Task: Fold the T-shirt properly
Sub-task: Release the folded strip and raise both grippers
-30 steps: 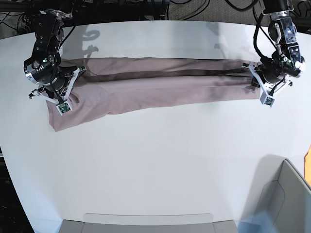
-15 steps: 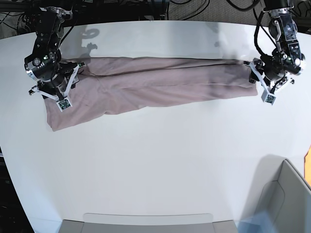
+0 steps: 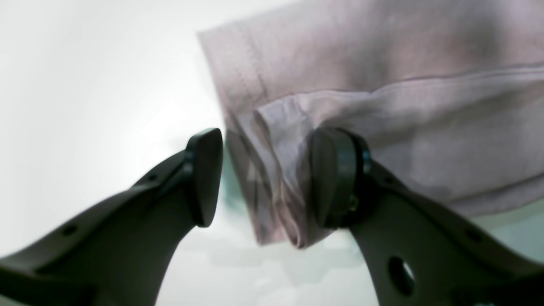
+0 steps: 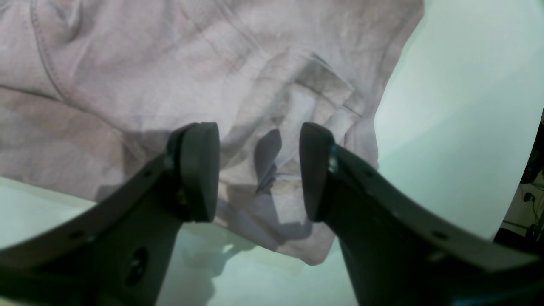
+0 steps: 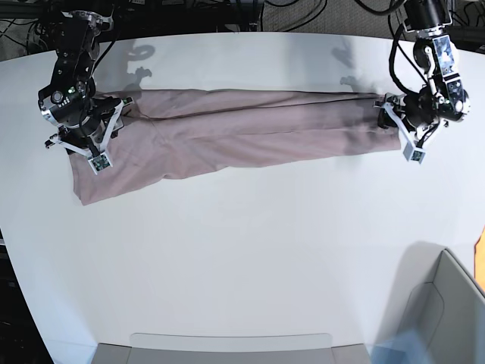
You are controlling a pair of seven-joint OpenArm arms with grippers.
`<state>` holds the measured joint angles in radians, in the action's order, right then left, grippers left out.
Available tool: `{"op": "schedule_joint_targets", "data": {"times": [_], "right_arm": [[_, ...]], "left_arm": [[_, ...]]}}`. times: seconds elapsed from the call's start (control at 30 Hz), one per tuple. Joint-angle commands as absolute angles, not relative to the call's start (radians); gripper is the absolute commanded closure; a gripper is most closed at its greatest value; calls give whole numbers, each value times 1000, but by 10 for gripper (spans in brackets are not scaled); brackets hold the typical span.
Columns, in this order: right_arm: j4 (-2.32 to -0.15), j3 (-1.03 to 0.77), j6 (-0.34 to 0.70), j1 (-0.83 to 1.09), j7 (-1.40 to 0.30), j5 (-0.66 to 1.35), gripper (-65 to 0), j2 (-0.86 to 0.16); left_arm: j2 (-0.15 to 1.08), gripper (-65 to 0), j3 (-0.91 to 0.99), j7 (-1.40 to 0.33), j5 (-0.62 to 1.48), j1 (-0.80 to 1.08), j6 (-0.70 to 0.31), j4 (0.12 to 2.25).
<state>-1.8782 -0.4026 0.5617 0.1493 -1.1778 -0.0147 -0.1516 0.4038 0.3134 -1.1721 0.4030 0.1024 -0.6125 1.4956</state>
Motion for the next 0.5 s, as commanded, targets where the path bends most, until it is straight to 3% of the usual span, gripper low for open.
{"op": "schedule_joint_targets", "data": {"times": [0.0, 0.23, 0.37, 0.47], "right_arm": [[-1894, -404, 561, 137, -1164, -15, -303, -162], [-1896, -404, 561, 137, -1164, -15, -303, -162], [-1897, -403, 561, 137, -1164, -15, -303, -160], [-1899, -403, 561, 137, -1165, -15, -303, -160]], "left_arm": [[420, -341, 317, -1178, 395, 94, -610, 1481], [418, -342, 246, -1179, 400, 94, -613, 1336], [412, -336, 150, -1158, 401, 70, -698, 1204], [392, -274, 142, -1168, 397, 62, -698, 1165]]}}
